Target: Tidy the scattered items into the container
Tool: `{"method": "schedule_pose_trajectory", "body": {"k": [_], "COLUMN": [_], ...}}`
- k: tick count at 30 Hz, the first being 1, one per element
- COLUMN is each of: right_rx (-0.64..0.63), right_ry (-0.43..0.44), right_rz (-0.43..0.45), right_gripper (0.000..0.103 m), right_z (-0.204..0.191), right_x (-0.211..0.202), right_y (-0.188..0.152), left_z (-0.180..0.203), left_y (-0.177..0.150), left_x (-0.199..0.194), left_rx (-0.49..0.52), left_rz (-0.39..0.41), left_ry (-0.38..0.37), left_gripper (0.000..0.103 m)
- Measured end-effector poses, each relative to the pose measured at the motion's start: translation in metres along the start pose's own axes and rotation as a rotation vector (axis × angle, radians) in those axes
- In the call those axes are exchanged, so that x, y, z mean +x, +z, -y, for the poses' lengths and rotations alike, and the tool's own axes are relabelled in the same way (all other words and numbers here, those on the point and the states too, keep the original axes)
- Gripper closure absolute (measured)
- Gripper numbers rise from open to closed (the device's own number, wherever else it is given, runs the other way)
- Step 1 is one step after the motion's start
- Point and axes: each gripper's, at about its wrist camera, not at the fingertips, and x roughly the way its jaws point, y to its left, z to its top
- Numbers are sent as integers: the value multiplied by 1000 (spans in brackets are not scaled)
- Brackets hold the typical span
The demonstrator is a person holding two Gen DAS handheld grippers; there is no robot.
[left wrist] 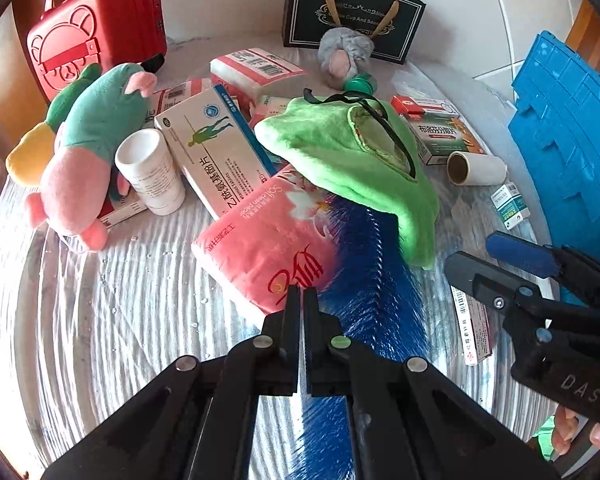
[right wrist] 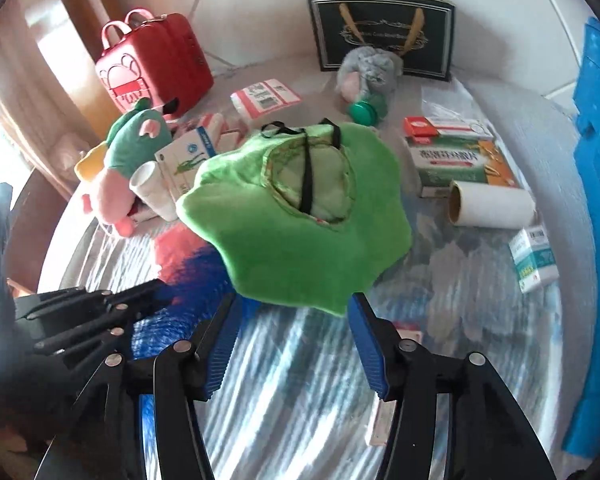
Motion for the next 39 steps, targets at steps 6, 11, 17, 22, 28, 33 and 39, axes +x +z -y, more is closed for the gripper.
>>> {"method": "schedule_pose_trajectory", "body": {"k": [6,11,17,22,28,33,39], "right_rx": [-76,143,404,556,521,514,502], "right_ry": [-10,-23,-128,-177,-167,-140,-123], "right_rz": [3,110,123,13,-46,-72,-78], "right_gripper": [81,95,95,92,77,74,70], "right_z": [-18,34,123,171,179,182,183], "right_x": [40,7,-36,-27,-21,-15,-13], "right_y": [25,28,-20,-69,-93,-100,-104], "left_z": [-5,15,69,102,101,123,114], "left_y": [8,20,25,16,-2,-21,-8], "left_x": [1,-4,17,54,96,111,81], "left_rx": [-18,30,137,192,174,328,225], "left_rz": [8,27,-38,-130,-147,-92,50], "left_ry": [-8,-60,-133,-175,-166,-161,-125], "left_gripper": [102,102,102,102,85,58,21]}}
